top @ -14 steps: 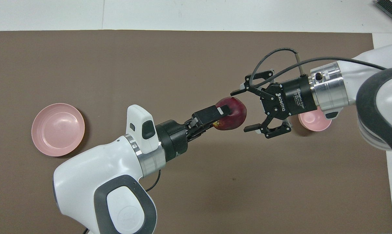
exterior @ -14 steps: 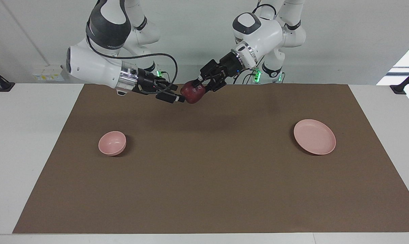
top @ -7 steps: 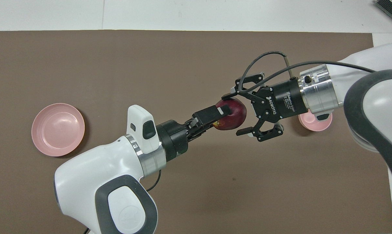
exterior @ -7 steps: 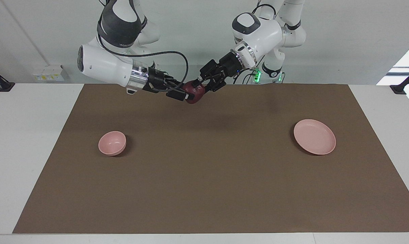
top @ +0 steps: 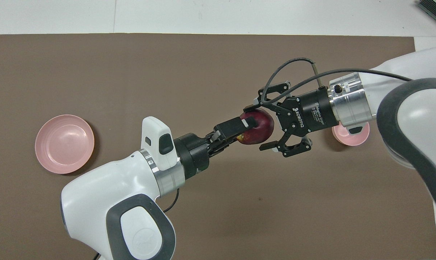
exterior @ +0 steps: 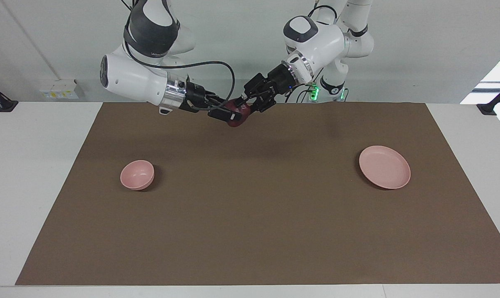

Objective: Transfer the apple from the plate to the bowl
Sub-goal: 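Close the right gripper on the apple held by the left gripper, then open the left gripper and withdraw while the right gripper carries apple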

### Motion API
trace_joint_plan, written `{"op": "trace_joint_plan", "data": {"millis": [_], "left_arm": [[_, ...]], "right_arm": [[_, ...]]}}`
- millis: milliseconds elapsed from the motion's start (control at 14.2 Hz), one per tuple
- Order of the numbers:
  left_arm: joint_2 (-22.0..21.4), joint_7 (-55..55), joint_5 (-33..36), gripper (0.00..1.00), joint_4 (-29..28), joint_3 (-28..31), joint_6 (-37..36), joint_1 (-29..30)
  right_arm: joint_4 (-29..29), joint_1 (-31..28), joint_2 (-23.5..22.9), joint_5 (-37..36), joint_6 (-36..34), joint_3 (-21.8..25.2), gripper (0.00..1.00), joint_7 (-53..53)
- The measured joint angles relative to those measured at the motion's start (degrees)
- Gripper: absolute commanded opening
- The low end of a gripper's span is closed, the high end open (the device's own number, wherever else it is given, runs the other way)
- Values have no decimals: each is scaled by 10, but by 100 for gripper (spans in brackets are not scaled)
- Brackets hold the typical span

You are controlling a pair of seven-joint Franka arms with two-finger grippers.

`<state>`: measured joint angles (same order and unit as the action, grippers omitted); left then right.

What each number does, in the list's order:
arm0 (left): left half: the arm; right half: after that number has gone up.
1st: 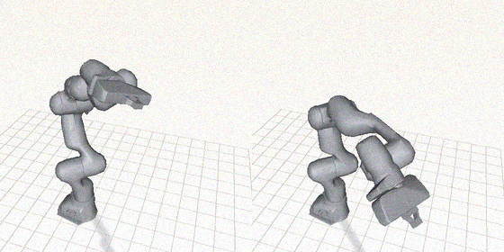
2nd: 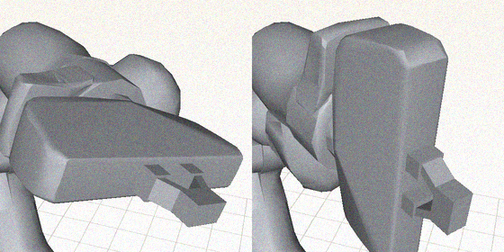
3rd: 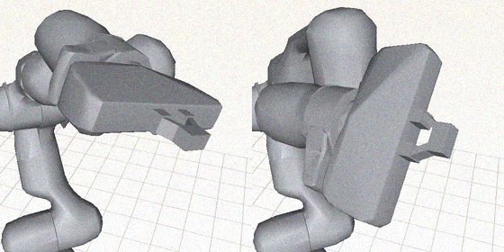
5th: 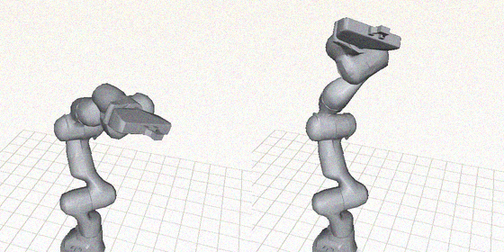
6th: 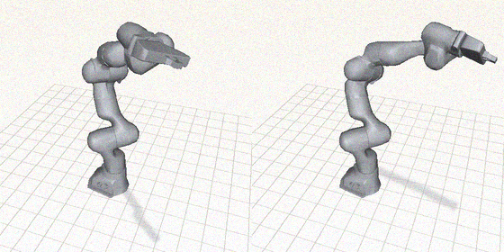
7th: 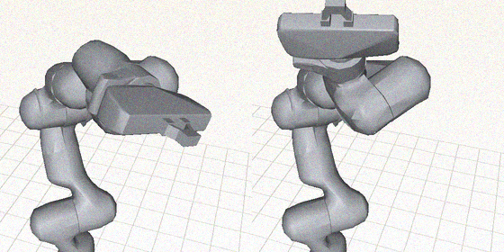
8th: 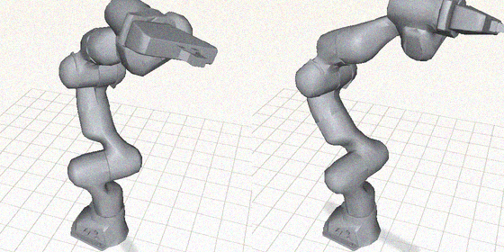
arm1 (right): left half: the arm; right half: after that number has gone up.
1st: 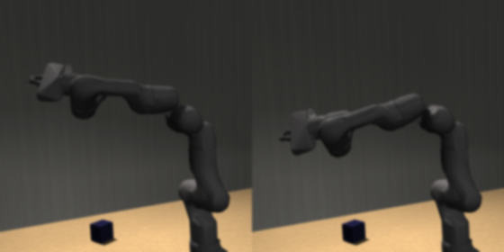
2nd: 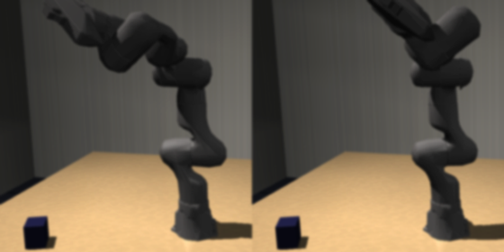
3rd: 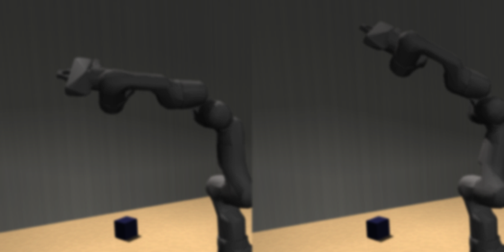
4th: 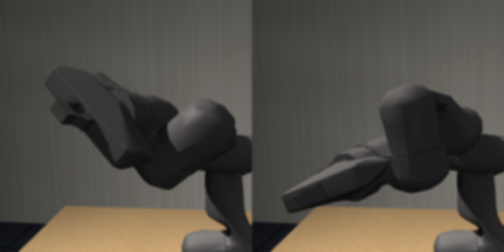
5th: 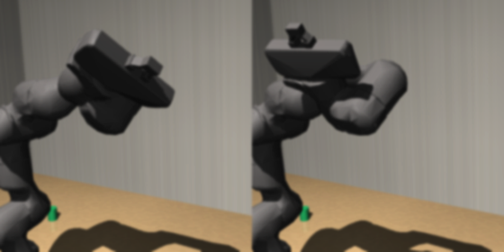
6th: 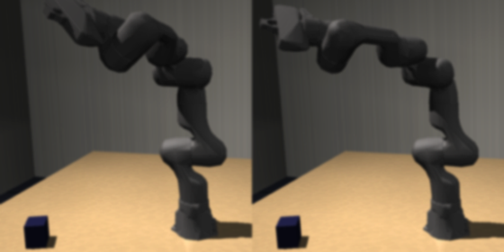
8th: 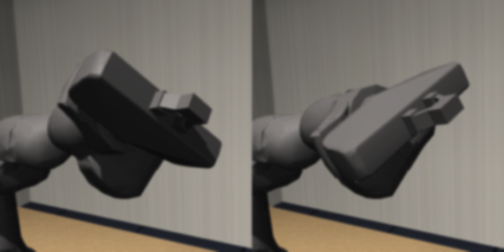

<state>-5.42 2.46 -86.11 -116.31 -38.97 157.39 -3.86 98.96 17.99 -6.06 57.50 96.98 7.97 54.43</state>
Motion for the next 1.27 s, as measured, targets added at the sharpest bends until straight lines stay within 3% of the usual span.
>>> {"op": "trace_joint_plan", "data": {"millis": [495, 565, 636, 777, 1272], "left_arm": [[1, 0, 0, 0, -1, -1, 1, 0], [1, 0, 0, 5, -1, -1, 1, 0], [1, 0, 0, 25, -1, -1, 1, 0], [1, 0, 0, 100, -1, -1, 1, 0], [2, -1, 6, 100, -1, 4, 11, 13]], "right_arm": [[-1, 0, 0, 0, 4, 1, 0, 0], [-1, 0, 0, 0, 4, 1, 0, 0], [-1, 0, 0, 0, 4, 1, 0, 0], [-2, 0, 0, 0, 4, 1, 0, 0], [-3, -3, 4, -3, 3, 1, 0, 0]]}}
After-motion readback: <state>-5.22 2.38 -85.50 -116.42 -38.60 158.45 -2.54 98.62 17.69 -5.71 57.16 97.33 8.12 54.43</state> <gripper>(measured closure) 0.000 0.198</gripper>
